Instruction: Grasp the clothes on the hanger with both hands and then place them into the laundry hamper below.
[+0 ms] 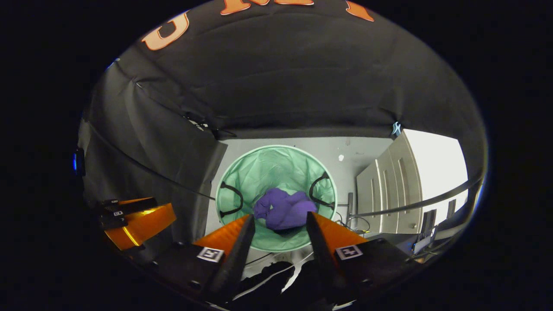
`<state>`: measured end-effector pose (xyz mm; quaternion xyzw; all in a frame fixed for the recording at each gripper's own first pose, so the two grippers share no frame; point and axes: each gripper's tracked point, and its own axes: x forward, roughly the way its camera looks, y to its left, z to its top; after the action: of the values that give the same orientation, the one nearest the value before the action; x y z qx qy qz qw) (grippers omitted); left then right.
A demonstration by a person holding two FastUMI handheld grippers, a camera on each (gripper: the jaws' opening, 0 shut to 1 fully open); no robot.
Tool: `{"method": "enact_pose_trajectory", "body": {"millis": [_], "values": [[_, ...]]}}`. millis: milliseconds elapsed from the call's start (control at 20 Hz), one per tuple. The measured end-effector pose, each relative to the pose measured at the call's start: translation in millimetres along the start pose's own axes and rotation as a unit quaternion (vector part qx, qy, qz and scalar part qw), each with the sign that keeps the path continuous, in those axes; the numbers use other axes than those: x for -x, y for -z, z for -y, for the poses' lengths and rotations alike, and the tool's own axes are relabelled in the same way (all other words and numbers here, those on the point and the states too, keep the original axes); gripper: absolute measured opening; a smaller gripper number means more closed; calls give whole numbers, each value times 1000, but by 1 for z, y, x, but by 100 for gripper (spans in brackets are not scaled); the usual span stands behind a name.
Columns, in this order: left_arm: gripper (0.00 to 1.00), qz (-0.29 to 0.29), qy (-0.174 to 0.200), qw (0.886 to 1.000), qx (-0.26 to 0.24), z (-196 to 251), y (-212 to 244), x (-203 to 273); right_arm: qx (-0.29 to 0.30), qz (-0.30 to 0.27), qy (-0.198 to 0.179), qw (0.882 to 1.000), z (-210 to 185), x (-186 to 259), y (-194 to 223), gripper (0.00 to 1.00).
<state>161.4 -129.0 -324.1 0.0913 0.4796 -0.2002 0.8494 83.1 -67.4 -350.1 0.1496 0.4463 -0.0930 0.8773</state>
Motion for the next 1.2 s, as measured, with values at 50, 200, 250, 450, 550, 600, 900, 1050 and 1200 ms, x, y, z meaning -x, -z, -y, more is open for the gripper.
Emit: {"method": "enact_pose_trajectory", "body": {"millis": [50,200,250,450,550,600,900,1050,1200], "values": [[100,10,-2,1000,4,1,-5,10,-1,15,2,1000,3,10,-1,100],[98,44,-2,999,12,7,-24,35,3,58,12,998,14,46,-16,99],[98,61,-4,998,11,8,-34,43,1,71,15,997,17,56,-22,99],[98,123,2,992,10,26,-66,81,-25,129,20,991,34,109,-51,99],[98,149,11,989,10,41,-77,96,-24,158,29,987,49,132,-63,99],[98,161,11,987,4,47,-82,102,-23,170,33,985,56,145,-67,98],[98,209,24,977,-19,99,-85,135,-10,220,26,975,87,206,-81,99],[98,263,11,964,-35,117,-101,164,1,260,11,966,94,239,-89,98],[96,312,9,949,-39,134,-113,193,1,291,0,957,105,272,-96,98]]}}
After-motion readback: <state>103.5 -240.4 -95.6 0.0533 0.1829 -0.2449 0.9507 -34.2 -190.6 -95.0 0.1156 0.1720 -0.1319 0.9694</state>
